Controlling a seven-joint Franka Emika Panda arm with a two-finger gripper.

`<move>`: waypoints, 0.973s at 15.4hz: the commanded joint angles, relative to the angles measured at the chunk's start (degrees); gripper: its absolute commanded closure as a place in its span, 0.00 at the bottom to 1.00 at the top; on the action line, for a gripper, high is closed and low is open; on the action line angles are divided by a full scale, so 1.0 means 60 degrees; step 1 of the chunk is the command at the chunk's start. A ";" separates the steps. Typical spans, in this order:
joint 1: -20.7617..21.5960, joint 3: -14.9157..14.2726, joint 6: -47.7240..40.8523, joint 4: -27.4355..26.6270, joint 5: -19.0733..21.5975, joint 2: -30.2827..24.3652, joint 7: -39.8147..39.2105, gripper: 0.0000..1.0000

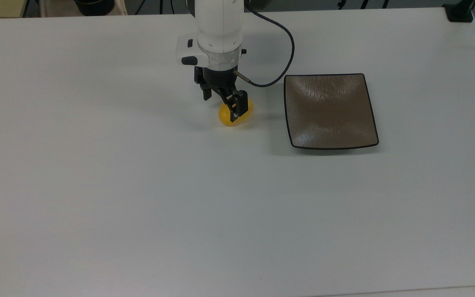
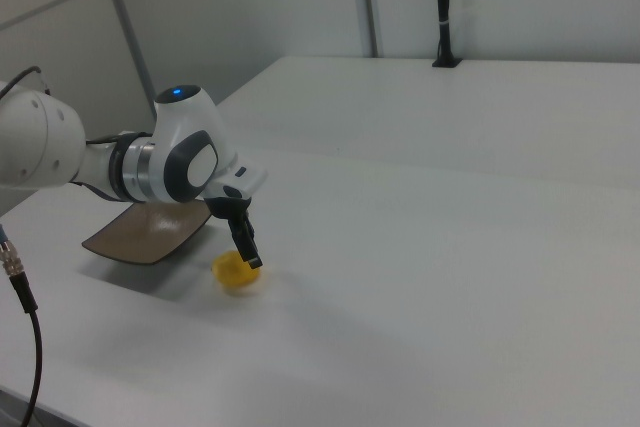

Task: Put potatoes on a ceramic plate
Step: 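Close the gripper around the yellow potato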

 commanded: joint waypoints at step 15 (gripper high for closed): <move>0.0260 0.0157 0.0168 -0.0249 -0.0224 0.0465 0.0207 0.00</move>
